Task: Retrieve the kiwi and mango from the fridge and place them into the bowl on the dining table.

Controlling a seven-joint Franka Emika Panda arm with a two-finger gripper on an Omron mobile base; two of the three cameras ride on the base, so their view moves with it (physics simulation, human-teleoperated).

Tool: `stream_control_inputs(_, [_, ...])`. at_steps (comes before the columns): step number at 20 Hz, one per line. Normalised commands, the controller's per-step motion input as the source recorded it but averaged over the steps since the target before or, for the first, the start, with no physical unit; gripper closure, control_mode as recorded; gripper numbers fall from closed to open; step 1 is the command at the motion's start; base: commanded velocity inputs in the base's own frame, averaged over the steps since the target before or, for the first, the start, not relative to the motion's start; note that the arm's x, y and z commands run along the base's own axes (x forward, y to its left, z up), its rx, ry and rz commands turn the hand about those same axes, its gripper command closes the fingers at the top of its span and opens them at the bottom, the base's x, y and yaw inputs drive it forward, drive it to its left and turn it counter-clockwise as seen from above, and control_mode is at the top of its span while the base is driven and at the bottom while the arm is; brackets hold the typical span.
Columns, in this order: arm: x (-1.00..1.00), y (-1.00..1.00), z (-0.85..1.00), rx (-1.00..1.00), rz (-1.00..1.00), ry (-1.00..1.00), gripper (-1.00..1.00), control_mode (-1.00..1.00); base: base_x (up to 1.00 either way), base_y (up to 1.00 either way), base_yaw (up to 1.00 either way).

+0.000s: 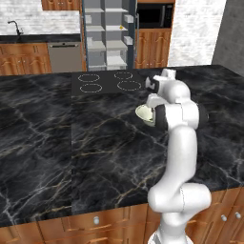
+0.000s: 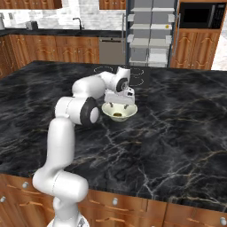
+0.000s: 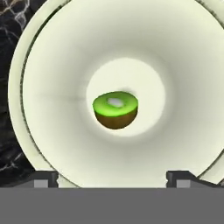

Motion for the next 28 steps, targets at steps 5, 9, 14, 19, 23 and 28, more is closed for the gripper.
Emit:
stream_control_inputs(5, [-1.0,0.03,0.15,-0.03,0.0,-0.12,-1.0,-1.0,0.0,0.0,0.0])
stream_control_inputs(9, [-0.75,0.19,0.78,-0.21,0.02,-0.17,-1.0,-1.0,0.0,0.0,0.0])
stream_control_inputs(14, [-0.69,0.17,0.93,-0.19,0.01,-0.3,-1.0,-1.0,0.0,0.0,0.0])
stream_control_inputs(19, [-1.0,0.01,0.98,-0.06,0.0,-0.38,-1.0,-1.0,0.0,0.0,0.0])
stream_control_inputs(23, [-1.0,0.0,0.79,0.0,0.04,-0.26,-1.0,-1.0,0.0,0.0,0.0])
stream_control_inputs(28, [-1.0,0.04,0.52,0.0,0.12,-0.25,-1.0,-1.0,0.0,0.0,0.0])
